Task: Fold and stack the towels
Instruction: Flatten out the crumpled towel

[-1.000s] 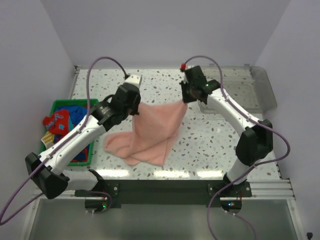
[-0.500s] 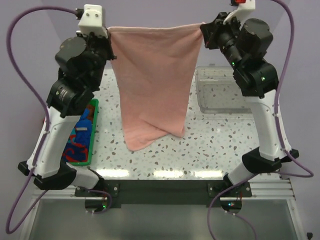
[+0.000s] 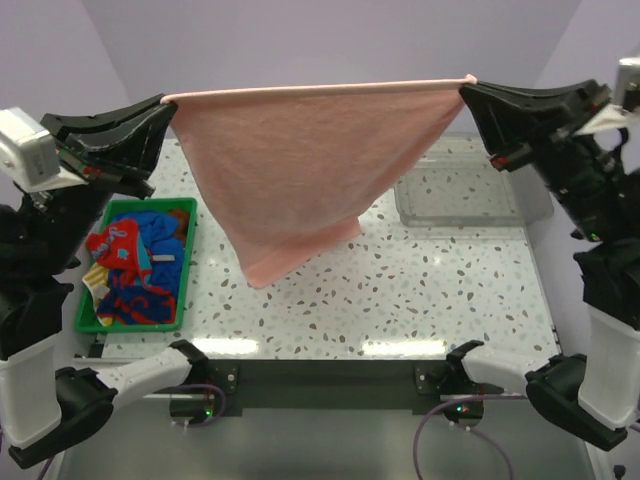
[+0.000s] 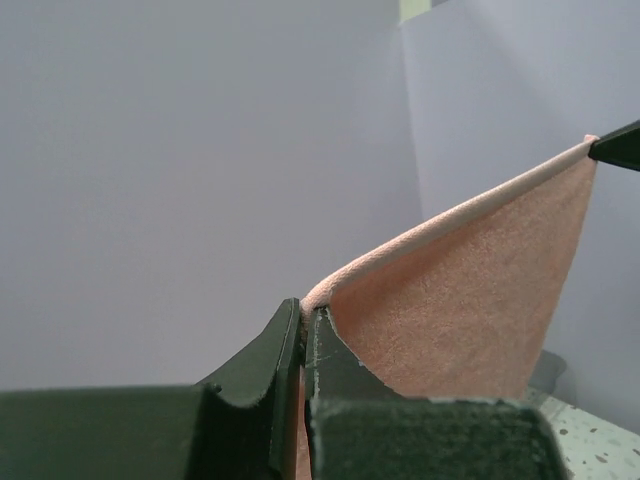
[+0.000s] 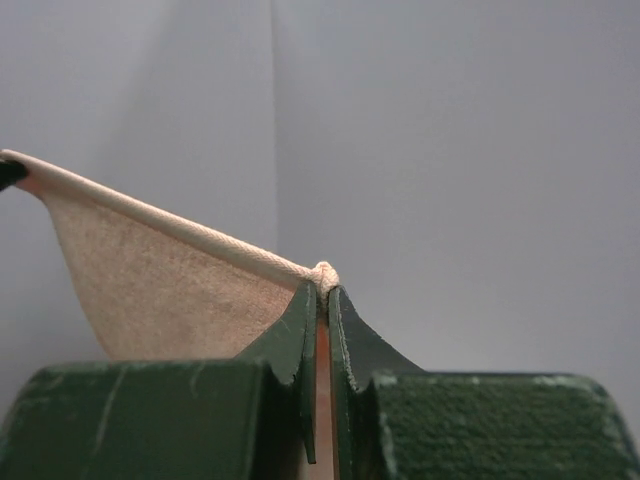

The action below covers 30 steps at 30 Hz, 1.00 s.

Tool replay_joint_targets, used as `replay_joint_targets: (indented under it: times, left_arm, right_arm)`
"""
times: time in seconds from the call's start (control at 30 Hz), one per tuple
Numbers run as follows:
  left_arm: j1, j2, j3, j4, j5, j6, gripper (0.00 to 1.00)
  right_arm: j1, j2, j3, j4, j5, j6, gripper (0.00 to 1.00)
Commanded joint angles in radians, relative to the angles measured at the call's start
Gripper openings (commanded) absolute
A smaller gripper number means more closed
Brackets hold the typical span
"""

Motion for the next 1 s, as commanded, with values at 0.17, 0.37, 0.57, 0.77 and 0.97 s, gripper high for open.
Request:
replay_joint_targets:
  times: [0.17, 0.37, 0.57, 0.77, 0.97]
  left_arm:
    - [0.017, 0.055, 0.202, 0.075, 0.017, -0.003, 0.0]
    - [0.015, 0.207, 0.239, 0.137, -0.211, 0.046, 0.0]
    - [0.025, 0.469, 0.272, 0.207, -0.452, 0.167, 0.0]
    - [0.28, 0.71, 0.291, 0.21, -0.301, -0.024, 0.0]
    - [0.382, 0.891, 0.254, 0.289, -0.187, -0.081, 0.0]
  right_arm:
    - [-0.026, 0.024, 0.175, 0.059, 0.094, -0.044, 0.0]
    - [-0.025, 0.176, 0.231, 0.116, 0.181, -0.053, 0.0]
    - [-0.026, 0.392, 0.244, 0.165, 0.318, -0.139, 0.0]
    - [-0.093, 0.634, 0.238, 0.213, 0.352, -0.129, 0.0]
    - [-0.132, 0.795, 0.232, 0.266, 0.317, -0.119, 0.0]
